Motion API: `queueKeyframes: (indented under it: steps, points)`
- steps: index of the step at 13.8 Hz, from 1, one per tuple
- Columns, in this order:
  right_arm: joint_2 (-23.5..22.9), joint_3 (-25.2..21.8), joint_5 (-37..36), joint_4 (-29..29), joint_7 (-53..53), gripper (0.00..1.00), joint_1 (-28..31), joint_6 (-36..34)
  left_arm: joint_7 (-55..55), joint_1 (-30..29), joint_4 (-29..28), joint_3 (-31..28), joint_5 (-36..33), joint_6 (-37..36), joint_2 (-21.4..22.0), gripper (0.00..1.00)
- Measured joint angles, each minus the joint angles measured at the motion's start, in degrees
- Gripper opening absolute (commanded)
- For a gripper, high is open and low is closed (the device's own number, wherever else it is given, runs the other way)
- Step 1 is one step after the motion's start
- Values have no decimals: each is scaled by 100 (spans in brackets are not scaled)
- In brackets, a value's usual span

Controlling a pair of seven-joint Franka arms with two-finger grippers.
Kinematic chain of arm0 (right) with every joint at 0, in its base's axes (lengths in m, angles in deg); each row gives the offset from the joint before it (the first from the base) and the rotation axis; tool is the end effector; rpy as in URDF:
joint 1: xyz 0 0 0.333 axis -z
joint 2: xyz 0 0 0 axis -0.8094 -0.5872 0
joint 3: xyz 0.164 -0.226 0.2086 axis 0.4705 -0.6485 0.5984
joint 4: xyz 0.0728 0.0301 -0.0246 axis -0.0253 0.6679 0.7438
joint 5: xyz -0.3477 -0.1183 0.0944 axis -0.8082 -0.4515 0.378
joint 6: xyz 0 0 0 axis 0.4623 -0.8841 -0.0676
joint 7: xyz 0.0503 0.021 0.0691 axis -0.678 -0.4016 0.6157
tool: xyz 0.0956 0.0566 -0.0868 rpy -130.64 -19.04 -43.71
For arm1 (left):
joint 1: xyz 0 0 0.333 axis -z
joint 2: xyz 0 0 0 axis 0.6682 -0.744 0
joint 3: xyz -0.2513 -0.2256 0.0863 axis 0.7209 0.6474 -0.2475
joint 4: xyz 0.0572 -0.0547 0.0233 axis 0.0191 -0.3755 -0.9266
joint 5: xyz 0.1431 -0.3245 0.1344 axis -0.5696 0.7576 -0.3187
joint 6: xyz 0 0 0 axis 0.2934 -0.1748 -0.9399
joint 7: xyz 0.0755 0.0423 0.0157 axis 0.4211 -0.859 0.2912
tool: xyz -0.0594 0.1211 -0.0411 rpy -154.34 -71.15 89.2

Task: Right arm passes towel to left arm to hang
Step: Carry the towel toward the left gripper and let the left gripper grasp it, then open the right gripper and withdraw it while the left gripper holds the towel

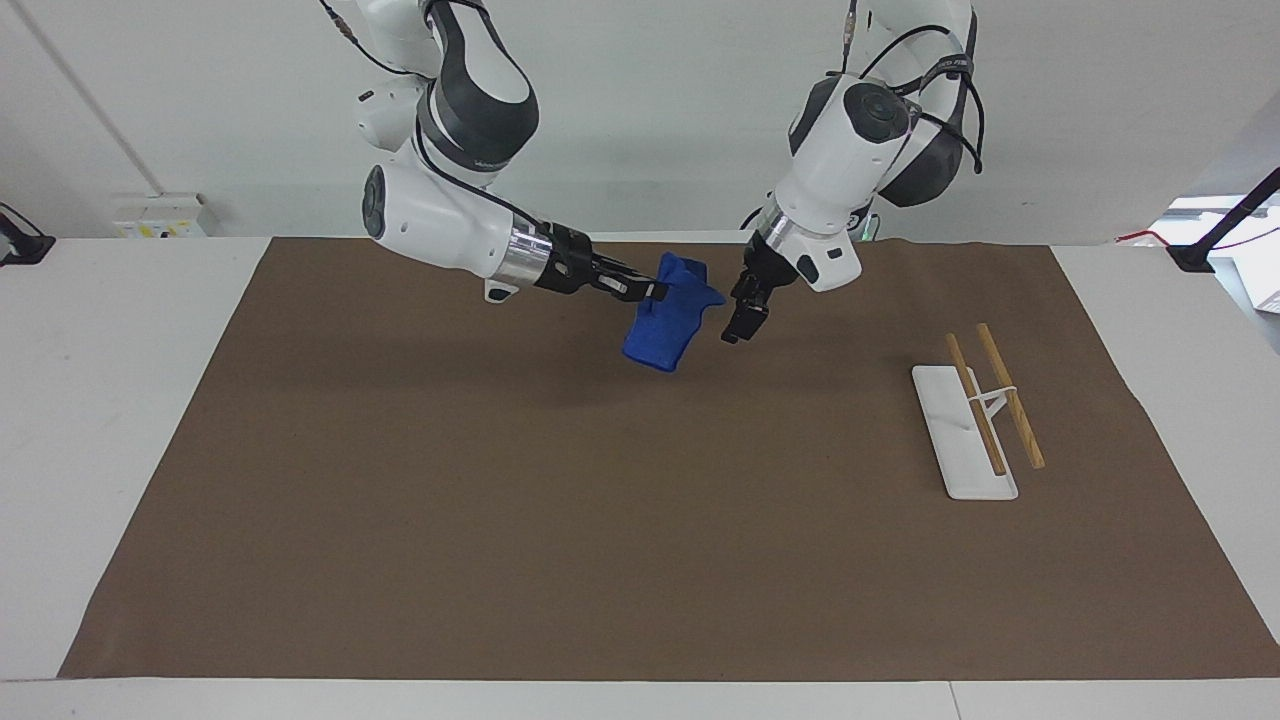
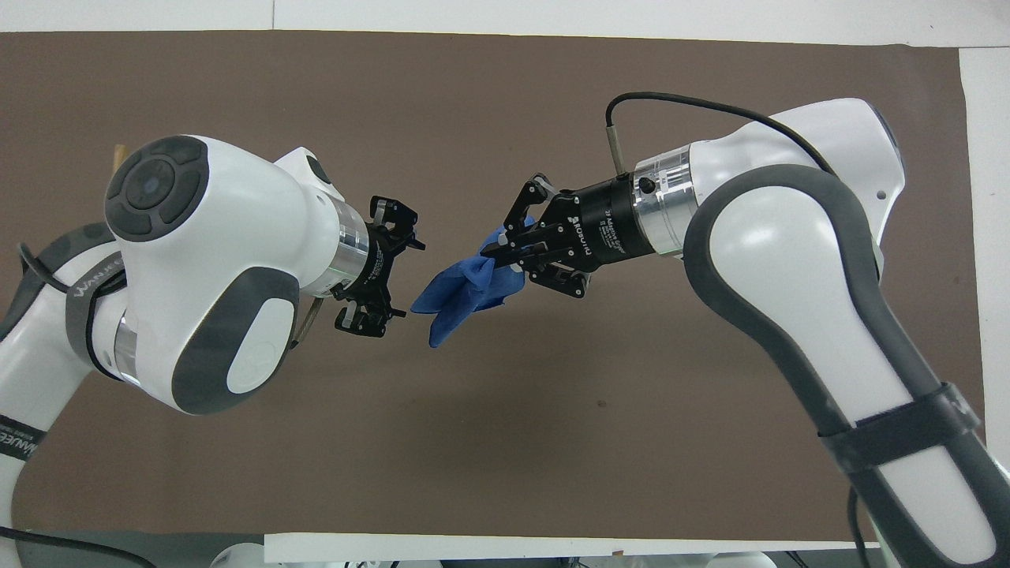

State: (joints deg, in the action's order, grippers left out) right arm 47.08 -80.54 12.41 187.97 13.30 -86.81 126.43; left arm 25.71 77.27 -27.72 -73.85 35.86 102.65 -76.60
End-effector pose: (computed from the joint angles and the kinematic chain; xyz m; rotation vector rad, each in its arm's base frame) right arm 0.5269 0.2961 0.5131 -2.0320 0.9726 0.6824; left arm 0.4483 -0.3407 0.5026 2.4530 1.6544 -0.3201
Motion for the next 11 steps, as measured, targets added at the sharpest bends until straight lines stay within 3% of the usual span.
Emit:
queueKeyframes:
  steps: [2, 3, 5, 7, 8, 9, 11]
  points:
    - [0, 4, 0, 42, -45, 0, -153, 224, 1, 49, 0, 1, 3, -39, 5, 78]
    - [0, 4, 0, 54, -49, 0, -184, 262, 2, 80, 0, 2, 8, -52, 5, 72]
    - [0, -4, 1, 61, -50, 0, -191, 279, 89, 156, 0, 2, 25, -120, 14, 47]
    - [0, -11, 1, 65, -50, 0, -191, 279, 166, 180, 0, 0, 26, -151, 19, 14]
    - [0, -11, 1, 66, -50, 0, -191, 280, 167, 179, 0, -10, 26, -160, 20, 5]
    - [0, -11, 1, 66, -50, 0, -191, 282, 167, 179, 0, -17, 26, -168, 20, 0]
    - [0, -12, 1, 67, -50, 0, -191, 307, 167, 179, 0, -24, 26, -173, 20, 0]
